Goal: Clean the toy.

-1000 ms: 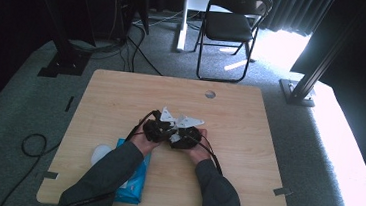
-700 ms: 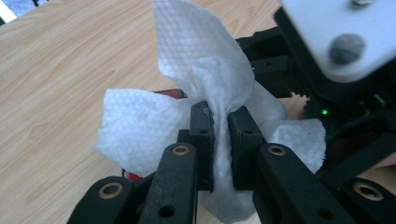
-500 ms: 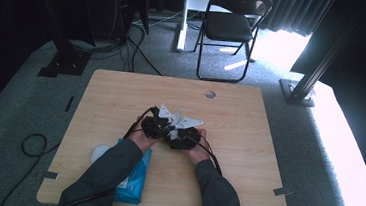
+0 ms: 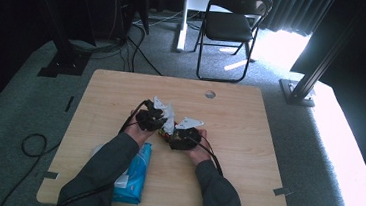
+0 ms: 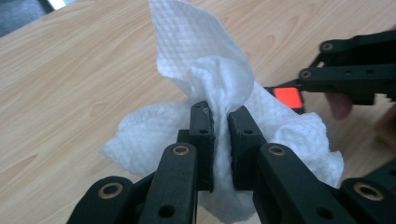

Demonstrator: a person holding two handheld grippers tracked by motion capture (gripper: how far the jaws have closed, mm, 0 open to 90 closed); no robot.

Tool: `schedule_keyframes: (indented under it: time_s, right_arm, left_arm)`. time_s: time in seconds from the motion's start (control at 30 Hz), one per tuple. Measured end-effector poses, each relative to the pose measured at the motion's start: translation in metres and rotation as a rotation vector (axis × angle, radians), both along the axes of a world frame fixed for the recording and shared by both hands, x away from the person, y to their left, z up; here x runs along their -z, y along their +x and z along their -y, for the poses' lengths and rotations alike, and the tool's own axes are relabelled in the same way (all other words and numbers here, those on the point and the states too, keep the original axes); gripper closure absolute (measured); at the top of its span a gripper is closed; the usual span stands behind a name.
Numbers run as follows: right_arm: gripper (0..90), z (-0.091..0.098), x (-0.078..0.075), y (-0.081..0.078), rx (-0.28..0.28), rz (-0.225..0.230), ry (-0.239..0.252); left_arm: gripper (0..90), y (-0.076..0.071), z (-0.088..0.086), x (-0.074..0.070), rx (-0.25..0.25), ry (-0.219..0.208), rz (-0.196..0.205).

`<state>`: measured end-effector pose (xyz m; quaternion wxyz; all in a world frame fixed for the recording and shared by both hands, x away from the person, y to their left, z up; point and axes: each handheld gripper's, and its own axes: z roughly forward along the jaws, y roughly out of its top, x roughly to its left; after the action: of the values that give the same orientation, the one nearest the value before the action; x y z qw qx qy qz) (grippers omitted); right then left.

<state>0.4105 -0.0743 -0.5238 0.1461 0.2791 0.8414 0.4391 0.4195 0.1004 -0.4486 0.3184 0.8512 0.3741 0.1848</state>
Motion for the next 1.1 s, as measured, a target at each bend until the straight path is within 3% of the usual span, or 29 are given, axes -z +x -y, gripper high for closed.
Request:
schedule_keyframes:
  time_s: [0.33, 0.6, 0.8, 0.87, 1.1]
  right_arm:
    - [34.1, -0.005, -0.001, -0.003, -0.025, 0.006, -0.008]
    - [34.1, -0.007, 0.001, -0.004, -0.026, 0.005, -0.015]
    - [34.1, -0.005, 0.001, -0.004, -0.019, 0.0, -0.016]
    - [34.1, -0.003, 0.001, -0.003, -0.017, -0.001, -0.013]
    - [34.1, 0.001, 0.001, -0.003, -0.013, 0.001, -0.015]
  left_arm:
    - [82.5, 0.006, 0.005, 0.001, -0.021, 0.0, 0.005]
    - [82.6, -0.005, 0.02, 0.002, 0.079, 0.003, -0.01]
    - [82.5, -0.013, 0.027, 0.005, 0.138, -0.048, -0.034]
    - [82.5, -0.012, 0.025, 0.005, 0.133, -0.071, -0.041]
    - [82.4, -0.008, 0.012, -0.002, 0.097, -0.089, -0.024]
